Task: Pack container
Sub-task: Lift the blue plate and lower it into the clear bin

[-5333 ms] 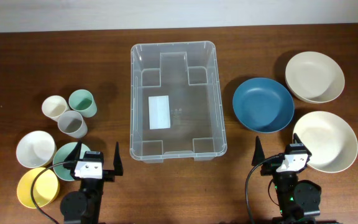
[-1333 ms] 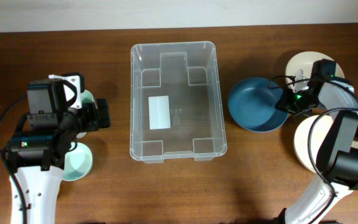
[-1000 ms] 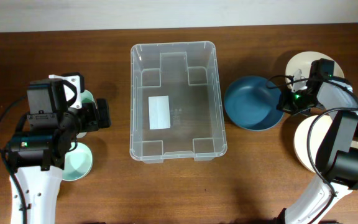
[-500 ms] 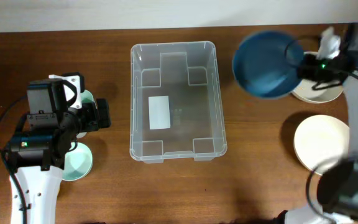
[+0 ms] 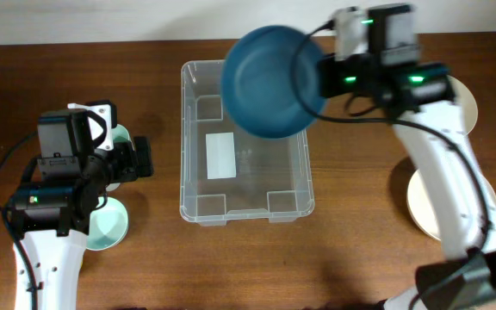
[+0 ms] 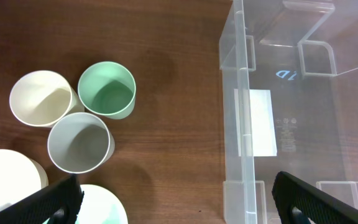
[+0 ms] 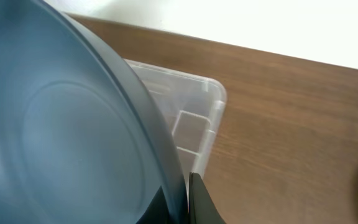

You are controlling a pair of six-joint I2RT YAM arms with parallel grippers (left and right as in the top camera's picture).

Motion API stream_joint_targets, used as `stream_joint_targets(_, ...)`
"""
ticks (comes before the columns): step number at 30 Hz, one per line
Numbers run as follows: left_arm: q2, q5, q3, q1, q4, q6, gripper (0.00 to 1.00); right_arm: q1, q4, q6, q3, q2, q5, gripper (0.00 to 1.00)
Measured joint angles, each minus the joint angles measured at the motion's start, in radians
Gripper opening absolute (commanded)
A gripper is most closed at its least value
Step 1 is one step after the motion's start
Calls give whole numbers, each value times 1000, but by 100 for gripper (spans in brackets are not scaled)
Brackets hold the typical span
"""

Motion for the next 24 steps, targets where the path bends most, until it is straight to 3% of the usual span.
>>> stream_joint_targets(6, 0, 0, 0, 0, 0, 0, 100, 109, 68, 0, 0, 153, 98, 4)
stream_joint_targets(16, 0, 0, 0, 0, 0, 0, 100, 124, 157, 0, 0, 402, 140, 5)
stream_joint_targets(19, 0, 0, 0, 0, 0, 0, 99, 124, 164, 5, 0, 418, 140, 31)
stream_joint_targets(24, 0, -3, 0, 0, 0, 0, 99, 124, 172, 7, 0, 418, 138, 38)
